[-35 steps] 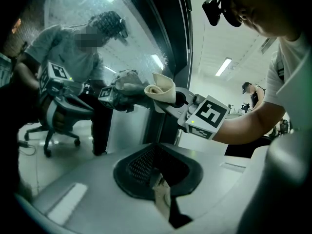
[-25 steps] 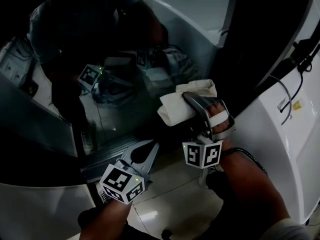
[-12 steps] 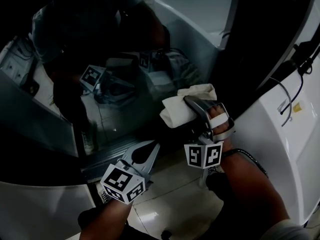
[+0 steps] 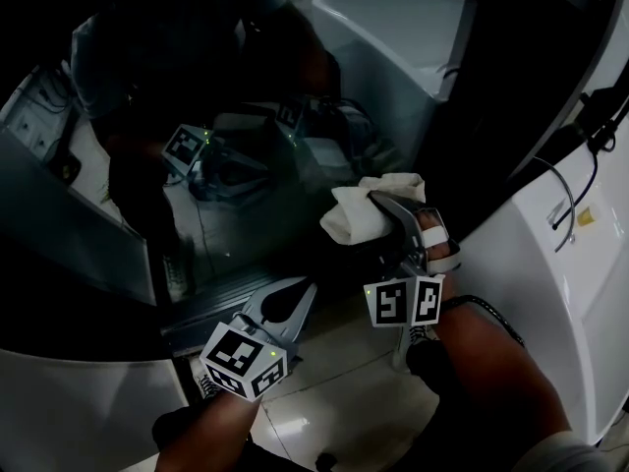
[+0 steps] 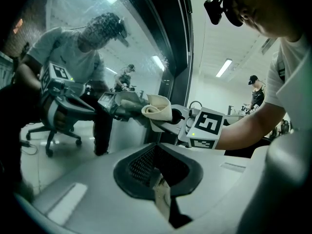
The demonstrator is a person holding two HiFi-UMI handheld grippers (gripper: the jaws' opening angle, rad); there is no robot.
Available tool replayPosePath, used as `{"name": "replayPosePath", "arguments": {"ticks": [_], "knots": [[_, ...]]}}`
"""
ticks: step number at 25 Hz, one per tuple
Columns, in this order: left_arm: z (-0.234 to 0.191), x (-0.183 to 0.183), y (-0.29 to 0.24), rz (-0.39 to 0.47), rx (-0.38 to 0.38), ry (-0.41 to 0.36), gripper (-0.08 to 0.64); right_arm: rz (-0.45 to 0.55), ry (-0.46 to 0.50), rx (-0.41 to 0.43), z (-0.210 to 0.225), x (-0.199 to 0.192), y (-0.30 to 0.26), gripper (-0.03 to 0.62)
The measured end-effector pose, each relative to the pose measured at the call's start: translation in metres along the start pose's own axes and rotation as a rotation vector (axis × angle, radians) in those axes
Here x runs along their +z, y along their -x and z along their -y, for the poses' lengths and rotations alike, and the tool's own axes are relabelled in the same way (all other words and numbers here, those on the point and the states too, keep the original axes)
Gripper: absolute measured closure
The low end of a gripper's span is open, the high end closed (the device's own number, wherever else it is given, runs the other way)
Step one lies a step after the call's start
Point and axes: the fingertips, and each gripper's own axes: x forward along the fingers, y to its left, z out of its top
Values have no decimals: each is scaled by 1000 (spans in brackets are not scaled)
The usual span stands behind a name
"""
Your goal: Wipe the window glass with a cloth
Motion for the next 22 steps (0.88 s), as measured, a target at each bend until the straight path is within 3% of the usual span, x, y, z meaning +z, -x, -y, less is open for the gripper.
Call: {"name": "replayPosePath", "arguments": {"ticks": [8, 15, 22], "knots": [[5, -1, 1, -8, 10, 9, 545, -3, -168, 48, 8, -5, 3, 511], [9, -4, 2, -13, 7, -2, 545, 4, -641, 117, 13, -9, 0, 511], [14, -1, 2, -21, 5, -4, 545, -11, -646, 154, 20, -20, 3, 509]]}}
